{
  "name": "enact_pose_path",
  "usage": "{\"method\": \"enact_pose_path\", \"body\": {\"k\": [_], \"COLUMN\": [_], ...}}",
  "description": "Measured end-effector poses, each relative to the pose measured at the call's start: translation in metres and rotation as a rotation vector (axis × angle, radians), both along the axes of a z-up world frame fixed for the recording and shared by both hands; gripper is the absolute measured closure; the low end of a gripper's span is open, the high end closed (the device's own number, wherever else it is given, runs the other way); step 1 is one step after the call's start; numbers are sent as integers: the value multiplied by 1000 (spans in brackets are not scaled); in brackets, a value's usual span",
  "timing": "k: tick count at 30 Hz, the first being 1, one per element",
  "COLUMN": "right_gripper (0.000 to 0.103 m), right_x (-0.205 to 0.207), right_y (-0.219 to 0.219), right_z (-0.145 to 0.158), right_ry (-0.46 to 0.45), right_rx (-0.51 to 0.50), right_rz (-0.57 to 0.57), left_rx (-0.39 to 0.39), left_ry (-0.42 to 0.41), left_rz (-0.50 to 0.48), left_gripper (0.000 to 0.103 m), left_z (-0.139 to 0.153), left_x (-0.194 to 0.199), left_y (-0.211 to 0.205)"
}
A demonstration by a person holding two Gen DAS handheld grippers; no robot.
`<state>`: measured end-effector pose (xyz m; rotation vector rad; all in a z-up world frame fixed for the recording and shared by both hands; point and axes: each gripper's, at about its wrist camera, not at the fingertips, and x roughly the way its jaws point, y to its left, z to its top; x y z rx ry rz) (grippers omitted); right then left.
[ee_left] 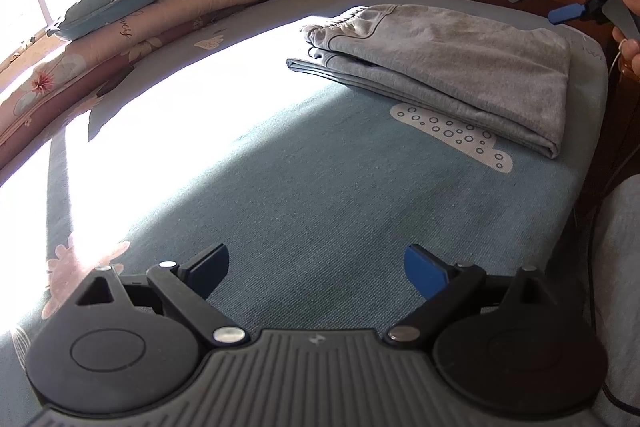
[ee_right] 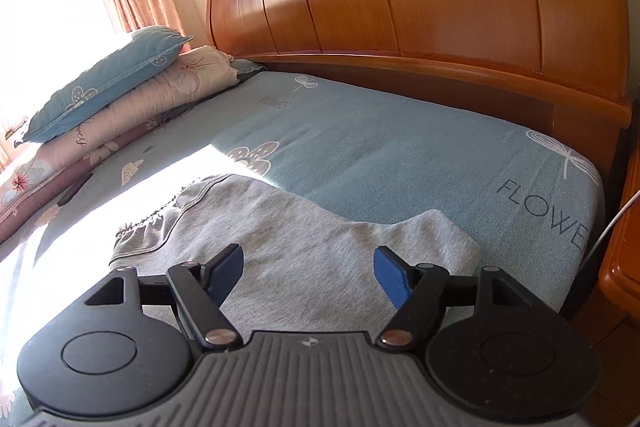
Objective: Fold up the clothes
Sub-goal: 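Pull both open grippers back from the folded grey pants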
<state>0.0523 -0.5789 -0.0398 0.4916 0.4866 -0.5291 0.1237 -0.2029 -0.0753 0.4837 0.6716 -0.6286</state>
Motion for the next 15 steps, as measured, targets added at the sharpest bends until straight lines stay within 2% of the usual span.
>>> {"method": "enact_pose_path", "body": {"k": [3,8,10,12,15], "right_gripper": [27,27,27,27,27], "right_x": [4,29,36,30,7], "right_y": [24,61,68,71,76], "right_z": [-6,-44,-56,-49,-29], "right_ry": [43,218,274,258,161], "right_rx": [-41,-190,-220,-213,-132], "right_rz": [41,105,114,111,151], "left_rx": [-7,-18,-23,-36,-52], "left_ry": [9,17,13,11,17], "left_rz": [17,34,43,49,72], "left_gripper": [8,8,8,8,8], "left_z": [0,1,3,4,4], "left_x": [-2,-7,-9,-10,-9], "left_y": [7,18,23,29,35]}}
